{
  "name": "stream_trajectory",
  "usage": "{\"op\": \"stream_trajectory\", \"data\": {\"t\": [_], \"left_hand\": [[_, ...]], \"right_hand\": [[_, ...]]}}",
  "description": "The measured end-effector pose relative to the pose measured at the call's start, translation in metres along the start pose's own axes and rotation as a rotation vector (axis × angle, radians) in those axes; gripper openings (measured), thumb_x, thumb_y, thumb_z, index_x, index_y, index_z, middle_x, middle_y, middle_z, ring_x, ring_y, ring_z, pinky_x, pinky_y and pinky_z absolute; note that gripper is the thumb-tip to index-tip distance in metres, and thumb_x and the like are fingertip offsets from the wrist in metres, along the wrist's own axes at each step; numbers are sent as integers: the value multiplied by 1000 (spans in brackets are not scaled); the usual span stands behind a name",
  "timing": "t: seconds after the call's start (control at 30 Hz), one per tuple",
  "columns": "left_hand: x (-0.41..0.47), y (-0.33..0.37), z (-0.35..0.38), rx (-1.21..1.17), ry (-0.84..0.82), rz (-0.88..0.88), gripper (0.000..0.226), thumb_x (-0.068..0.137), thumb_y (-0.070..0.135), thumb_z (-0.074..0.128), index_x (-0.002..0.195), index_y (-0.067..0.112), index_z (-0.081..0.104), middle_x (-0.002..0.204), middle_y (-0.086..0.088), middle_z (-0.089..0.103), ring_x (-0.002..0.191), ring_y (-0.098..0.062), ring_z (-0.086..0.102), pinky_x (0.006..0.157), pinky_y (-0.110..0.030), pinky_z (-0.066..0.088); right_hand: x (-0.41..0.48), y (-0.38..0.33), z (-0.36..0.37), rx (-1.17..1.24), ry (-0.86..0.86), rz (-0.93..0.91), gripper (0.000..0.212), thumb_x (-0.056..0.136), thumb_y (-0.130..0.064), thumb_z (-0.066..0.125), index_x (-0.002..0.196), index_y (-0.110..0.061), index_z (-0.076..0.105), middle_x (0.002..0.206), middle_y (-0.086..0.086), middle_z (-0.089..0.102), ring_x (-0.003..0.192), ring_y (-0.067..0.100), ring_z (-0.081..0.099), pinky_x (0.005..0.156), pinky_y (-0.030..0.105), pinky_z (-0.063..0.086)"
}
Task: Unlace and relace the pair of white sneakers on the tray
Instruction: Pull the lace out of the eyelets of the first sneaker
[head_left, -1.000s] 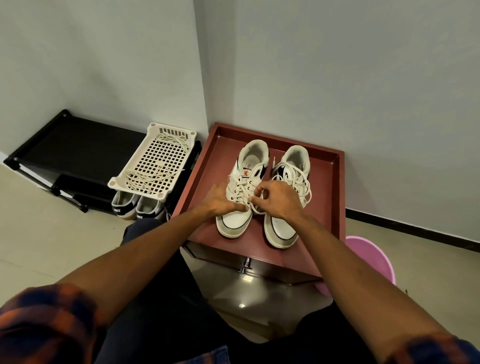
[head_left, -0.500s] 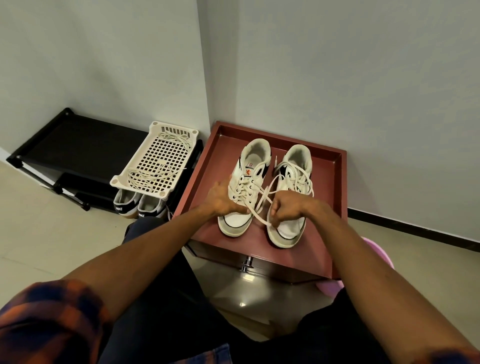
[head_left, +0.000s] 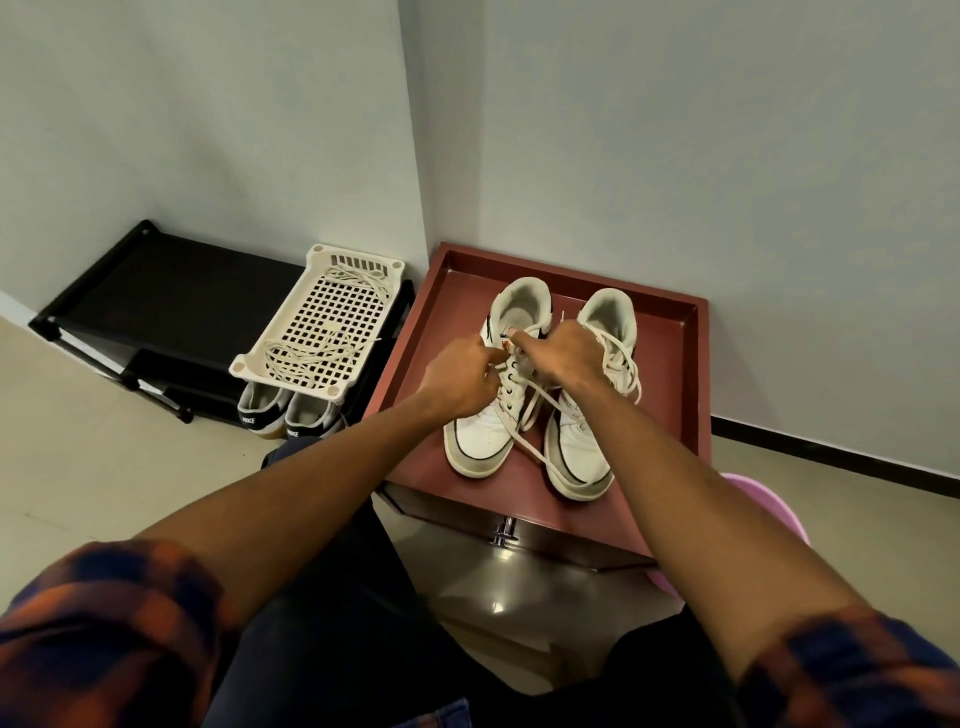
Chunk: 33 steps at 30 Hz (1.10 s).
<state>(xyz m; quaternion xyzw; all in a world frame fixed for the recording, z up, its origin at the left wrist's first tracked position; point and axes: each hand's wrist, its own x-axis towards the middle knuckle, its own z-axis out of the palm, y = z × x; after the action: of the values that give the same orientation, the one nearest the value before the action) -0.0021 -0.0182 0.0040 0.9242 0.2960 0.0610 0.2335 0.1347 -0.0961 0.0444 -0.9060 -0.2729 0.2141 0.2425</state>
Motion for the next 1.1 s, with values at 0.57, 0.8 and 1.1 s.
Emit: {"op": "stream_trajectory", "data": {"t": [0.57, 0.8, 1.1], "left_hand": [[0, -15, -8, -1390, -66, -656, 17, 84, 8, 43, 74, 12, 57, 72, 0, 59, 74, -14, 58, 64, -27, 45], [18, -7, -15, -815, -68, -309, 28, 87, 26, 72, 74, 2, 70, 76, -14, 73, 68, -18, 63, 73, -34, 52], [5, -14, -27, -1039, -141, -405, 18, 93, 12, 59, 84, 10, 74, 67, 9, 68, 59, -8, 54, 55, -19, 41]], "right_hand": [[19, 12, -11, 554, -223, 293, 12, 84, 5, 66, 95, 9, 68, 83, 19, 71, 43, 14, 65, 39, 17, 48], [24, -1, 2, 486, -195, 249, 8, 84, 0, 69, 82, 5, 64, 61, 12, 66, 40, 16, 62, 39, 22, 49], [29, 1, 5, 464, -202, 254, 19, 84, -6, 75, 95, 8, 68, 75, 16, 74, 61, 24, 75, 53, 28, 60]]}}
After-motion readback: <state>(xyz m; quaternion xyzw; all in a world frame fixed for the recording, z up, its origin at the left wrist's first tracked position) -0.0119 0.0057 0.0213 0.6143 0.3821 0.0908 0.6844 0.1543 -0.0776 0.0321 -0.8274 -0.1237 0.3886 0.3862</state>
